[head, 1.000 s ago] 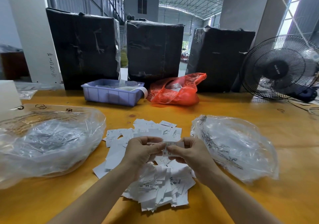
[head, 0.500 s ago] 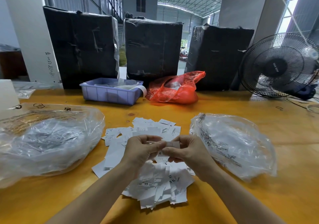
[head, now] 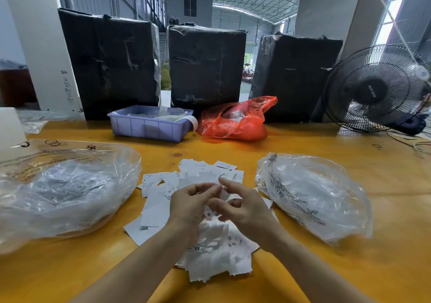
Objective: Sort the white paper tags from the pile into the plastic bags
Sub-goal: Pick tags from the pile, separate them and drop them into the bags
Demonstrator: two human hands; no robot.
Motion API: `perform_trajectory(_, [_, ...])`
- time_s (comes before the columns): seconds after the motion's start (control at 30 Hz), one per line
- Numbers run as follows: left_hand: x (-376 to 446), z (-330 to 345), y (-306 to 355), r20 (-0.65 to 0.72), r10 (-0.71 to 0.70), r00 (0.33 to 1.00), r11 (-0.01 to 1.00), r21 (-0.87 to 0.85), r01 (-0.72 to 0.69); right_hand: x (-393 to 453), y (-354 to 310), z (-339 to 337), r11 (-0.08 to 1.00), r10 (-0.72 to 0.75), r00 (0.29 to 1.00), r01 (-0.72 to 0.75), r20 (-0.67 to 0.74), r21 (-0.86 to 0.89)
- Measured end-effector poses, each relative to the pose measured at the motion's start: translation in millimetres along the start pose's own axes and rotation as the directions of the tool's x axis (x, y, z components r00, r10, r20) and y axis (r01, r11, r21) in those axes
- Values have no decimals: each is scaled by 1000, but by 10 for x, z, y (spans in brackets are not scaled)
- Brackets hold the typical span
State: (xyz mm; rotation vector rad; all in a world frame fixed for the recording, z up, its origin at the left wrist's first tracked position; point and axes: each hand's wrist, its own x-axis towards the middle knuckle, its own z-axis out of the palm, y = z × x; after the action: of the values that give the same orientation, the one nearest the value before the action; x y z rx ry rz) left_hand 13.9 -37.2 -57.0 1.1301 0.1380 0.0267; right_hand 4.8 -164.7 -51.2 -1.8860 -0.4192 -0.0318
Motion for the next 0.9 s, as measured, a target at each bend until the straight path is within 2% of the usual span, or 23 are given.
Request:
perform_trajectory(0.1, [-1,7,25,-15,1,1000,1000,-12,-2,13,25,-42,999,-45,982,44,-182,-6])
perform_trajectory(0.23, [-17,6,68,-9,-93,996,993,77,93,38,51,-113,996,-38,960,60,-279,69])
perform_trajectory(0.33, [-8,-13,103,-19,-137,990,987,86,139,46,34,-153,989,1,960,40,-280,143])
perform_trajectory(0.57, [2,-26,124,60,-73,996,987,149,64,44,12,-190,996,-15,983,30,-182,80])
perform_trajectory(0.67, [19,-30,122,88,-86,992,982,175,70,59,30,-223,976,40,979,5,-200,217])
perform_trajectory(0.8, [22,-60,190,146,-115,983,959,273,71,87,35,-254,897,141,965,-30,-220,442])
perform_trajectory(0.9, [63,-118,329,152,-81,985,935,354,22,107,7,-333,914,115,958,1,-263,405])
